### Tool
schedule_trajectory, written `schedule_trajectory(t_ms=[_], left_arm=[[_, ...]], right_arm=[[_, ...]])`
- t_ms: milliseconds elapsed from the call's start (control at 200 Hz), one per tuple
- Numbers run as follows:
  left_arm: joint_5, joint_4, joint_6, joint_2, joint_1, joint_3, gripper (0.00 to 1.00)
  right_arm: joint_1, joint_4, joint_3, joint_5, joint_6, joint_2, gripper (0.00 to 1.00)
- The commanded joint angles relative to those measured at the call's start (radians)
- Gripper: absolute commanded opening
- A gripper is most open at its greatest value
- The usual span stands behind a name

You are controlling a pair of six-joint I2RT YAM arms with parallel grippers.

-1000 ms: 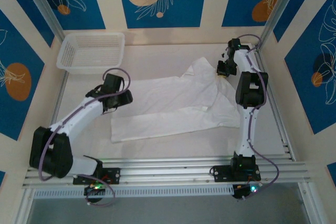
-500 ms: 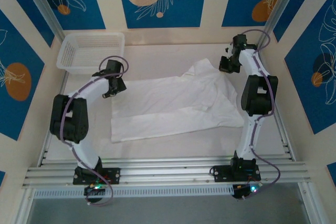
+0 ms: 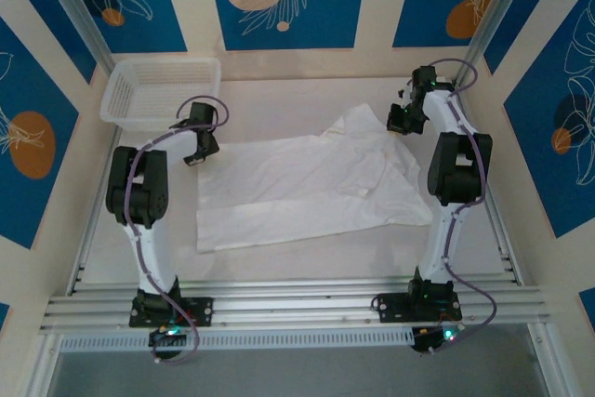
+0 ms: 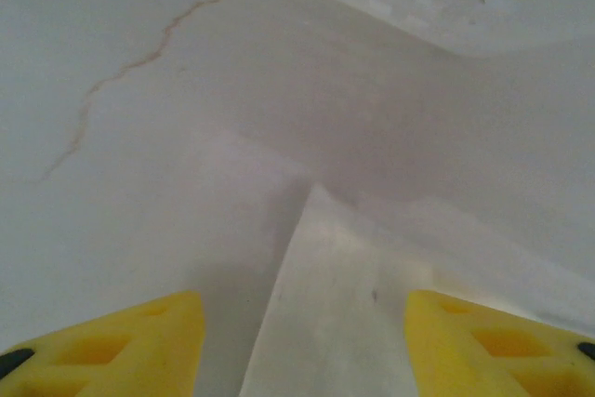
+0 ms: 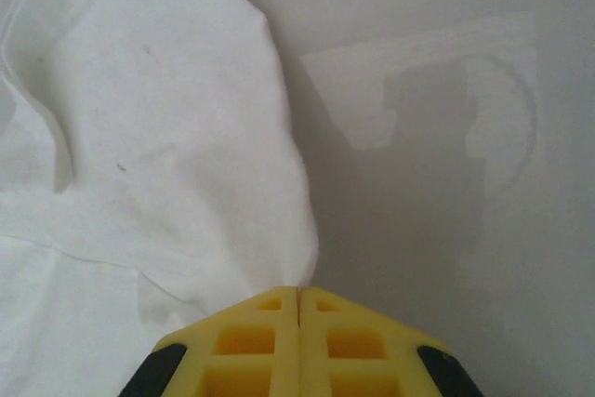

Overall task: Fold the inside-out t-shirt
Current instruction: Fold the T-shirt at the center of the table.

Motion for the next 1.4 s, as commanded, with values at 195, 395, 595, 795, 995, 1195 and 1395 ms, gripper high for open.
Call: schedule_trajectory(t_ms=[195,395,595,795,995,1195,1395], left_arm=[[0.143,0.152,0.027,0.063,0.056,0.030,0.59],[0.191,0.081,0.005,0.079,0.079,0.053,0.45],[0.225,0.026,0.031,0.052,0.078,0.028,0.43],[0.182,-0.031,0.025,0.033,0.078,0.006,0.45],[0.229,0.059,0.039,0.024,0.078,-0.030,0.46],[0.204,0.002,0.017,0.062,0.082,0.030,0.51],[0.231,-0.130,0.037,0.141,0.082,0.149,0.45]], right_arm=[[-0.009,-0.013,0.014,-0.046,0.011,-0.017,0.00],[-0.009,-0.021,0.026,-0.051,0.025,-0.015,0.00],[-0.014,-0.023,0.035,-0.072,0.042,-0.009,0.00],[-0.015,-0.029,0.046,-0.075,0.047,-0.009,0.00],[-0.016,-0.036,0.060,-0.085,0.052,-0.006,0.00],[-0.015,-0.040,0.060,-0.087,0.051,-0.018,0.00],[-0.018,-0.041,0.063,-0.087,0.051,-0.026,0.00]])
